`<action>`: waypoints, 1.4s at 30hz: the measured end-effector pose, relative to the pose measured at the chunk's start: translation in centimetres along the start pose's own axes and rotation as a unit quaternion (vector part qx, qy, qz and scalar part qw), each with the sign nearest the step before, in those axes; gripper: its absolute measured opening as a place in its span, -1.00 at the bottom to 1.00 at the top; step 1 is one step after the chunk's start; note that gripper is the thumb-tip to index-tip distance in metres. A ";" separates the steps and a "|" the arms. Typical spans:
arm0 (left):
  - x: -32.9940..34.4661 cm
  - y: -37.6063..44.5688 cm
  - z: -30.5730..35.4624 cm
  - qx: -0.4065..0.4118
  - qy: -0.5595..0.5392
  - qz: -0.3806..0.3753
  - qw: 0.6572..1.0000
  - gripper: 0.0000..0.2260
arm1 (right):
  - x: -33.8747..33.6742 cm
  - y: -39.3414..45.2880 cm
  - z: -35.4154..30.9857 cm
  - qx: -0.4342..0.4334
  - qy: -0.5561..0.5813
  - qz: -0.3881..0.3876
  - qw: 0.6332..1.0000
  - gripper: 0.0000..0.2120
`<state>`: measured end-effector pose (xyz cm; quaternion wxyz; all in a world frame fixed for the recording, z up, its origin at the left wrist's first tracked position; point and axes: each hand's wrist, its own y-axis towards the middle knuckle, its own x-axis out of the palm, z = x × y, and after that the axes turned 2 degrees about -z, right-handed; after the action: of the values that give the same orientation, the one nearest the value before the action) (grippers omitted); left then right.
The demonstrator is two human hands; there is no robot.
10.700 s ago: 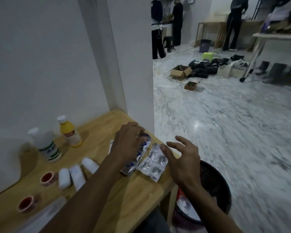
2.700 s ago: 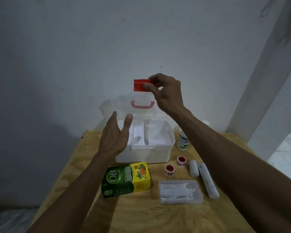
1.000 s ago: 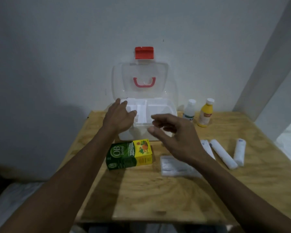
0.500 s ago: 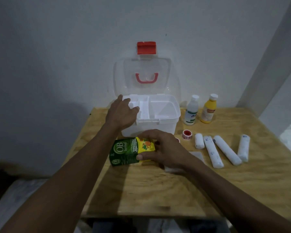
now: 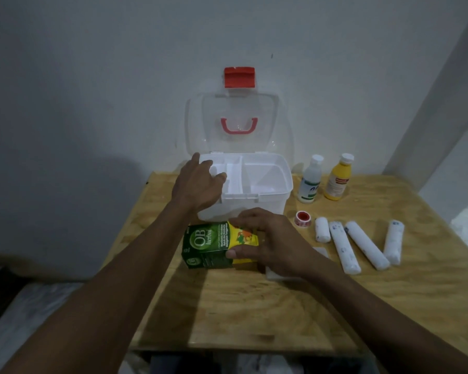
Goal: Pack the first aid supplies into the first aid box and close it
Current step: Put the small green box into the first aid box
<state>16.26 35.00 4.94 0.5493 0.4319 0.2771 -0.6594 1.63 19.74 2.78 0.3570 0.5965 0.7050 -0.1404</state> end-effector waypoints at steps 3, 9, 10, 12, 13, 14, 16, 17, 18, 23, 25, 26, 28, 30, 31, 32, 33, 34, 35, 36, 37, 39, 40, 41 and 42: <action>-0.1 0.0 0.0 0.003 0.002 -0.002 1.000 -0.45 | -2.5 -1.4 -0.5 0.010 -0.007 0.021 1.000 -0.42; -0.2 -0.1 -0.3 0.025 0.007 -0.003 1.000 -0.47 | -10.6 -1.2 -2.1 0.005 -0.069 0.087 0.994 -0.36; -0.2 -0.1 -0.3 0.027 0.012 -0.002 1.000 -0.47 | -12.0 -0.5 -2.2 0.011 -0.088 0.097 0.991 -0.35; -0.1 -0.2 -0.3 0.025 0.011 0.008 1.000 -0.48 | -14.1 1.3 -1.9 0.028 -0.120 0.101 0.987 -0.33; 0.0 -0.2 -0.2 0.021 0.009 0.014 1.000 -0.49 | -14.8 2.2 -1.6 0.036 -0.137 0.095 0.985 -0.33; 0.1 -0.2 -0.2 0.019 0.009 0.017 1.000 -0.49 | -15.3 3.2 -1.2 0.044 -0.157 0.084 0.983 -0.35; 0.2 -0.4 -0.2 0.018 0.005 0.017 1.000 -0.49 | -15.9 4.9 -0.4 0.055 -0.203 0.058 0.976 -0.40; 0.2 -0.4 -0.2 0.017 0.002 0.016 1.000 -0.50 | -16.0 5.8 -0.1 0.060 -0.227 0.043 0.971 -0.41; 0.2 -0.3 -0.2 0.017 0.000 0.016 1.000 -0.50 | -16.0 6.6 0.0 0.064 -0.247 0.024 0.967 -0.42; 0.2 -0.2 -0.3 0.017 -0.003 0.019 1.000 -0.50 | -14.6 10.0 0.4 0.071 -0.300 -0.055 0.950 -0.42; 0.3 -0.2 -0.4 0.020 -0.003 0.018 1.000 -0.50 | -13.6 11.0 0.7 0.070 -0.312 -0.078 0.944 -0.44; 0.3 -0.2 -0.4 0.021 -0.001 0.018 1.000 -0.51 | -13.1 11.4 0.9 0.070 -0.314 -0.087 0.943 -0.44; 0.3 -0.2 -0.5 0.020 -0.002 0.020 1.000 -0.51 | -12.2 12.1 1.3 0.075 -0.306 -0.103 0.944 -0.43; 0.3 -0.3 -0.4 0.018 -0.005 0.022 1.000 -0.51 | -11.6 12.6 1.8 0.081 -0.284 -0.114 0.949 -0.41; 0.3 -0.3 -0.4 0.017 -0.003 0.023 1.000 -0.51 | -11.3 12.8 2.1 0.085 -0.269 -0.120 0.952 -0.41; 0.3 -0.4 -0.4 0.016 0.000 0.023 1.000 -0.52 | -11.1 12.9 2.3 0.089 -0.253 -0.126 0.955 -0.40; 0.4 -0.4 -0.4 0.016 0.002 0.024 1.000 -0.51 | -10.8 12.9 2.5 0.091 -0.239 -0.130 0.958 -0.40; 0.4 -0.3 -0.4 0.016 0.002 0.024 1.000 -0.51 | -10.6 13.0 2.7 0.093 -0.228 -0.132 0.960 -0.40; 0.4 -0.3 -0.5 0.016 0.002 0.023 1.000 -0.51 | -10.4 13.0 2.8 0.096 -0.220 -0.132 0.962 -0.40; 0.5 -0.2 -0.5 0.015 0.001 0.020 1.000 -0.51 | -10.4 13.0 3.0 0.100 -0.215 -0.133 0.962 -0.40; 0.5 -0.1 -0.5 0.015 0.001 0.019 1.000 -0.51 | -10.3 13.0 3.1 0.103 -0.212 -0.135 0.962 -0.40; 0.5 0.0 -0.6 0.016 0.004 0.019 1.000 -0.51 | -10.3 13.0 3.2 0.106 -0.221 -0.146 0.958 -0.39; 0.5 0.0 -0.6 0.017 0.004 0.020 1.000 -0.51 | -10.2 13.1 3.2 0.106 -0.232 -0.154 0.955 -0.39; 0.6 0.0 -0.6 0.018 0.004 0.019 1.000 -0.51 | -10.1 13.2 3.1 0.106 -0.242 -0.164 0.950 -0.40; 0.6 0.0 -0.6 0.018 0.004 0.018 1.000 -0.52 | -9.9 13.3 3.0 0.106 -0.252 -0.177 0.945 -0.40</action>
<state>16.45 35.24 4.14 0.5520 0.4492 0.2596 -0.6528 15.52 13.87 10.31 0.4268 0.4420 0.6672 -0.4212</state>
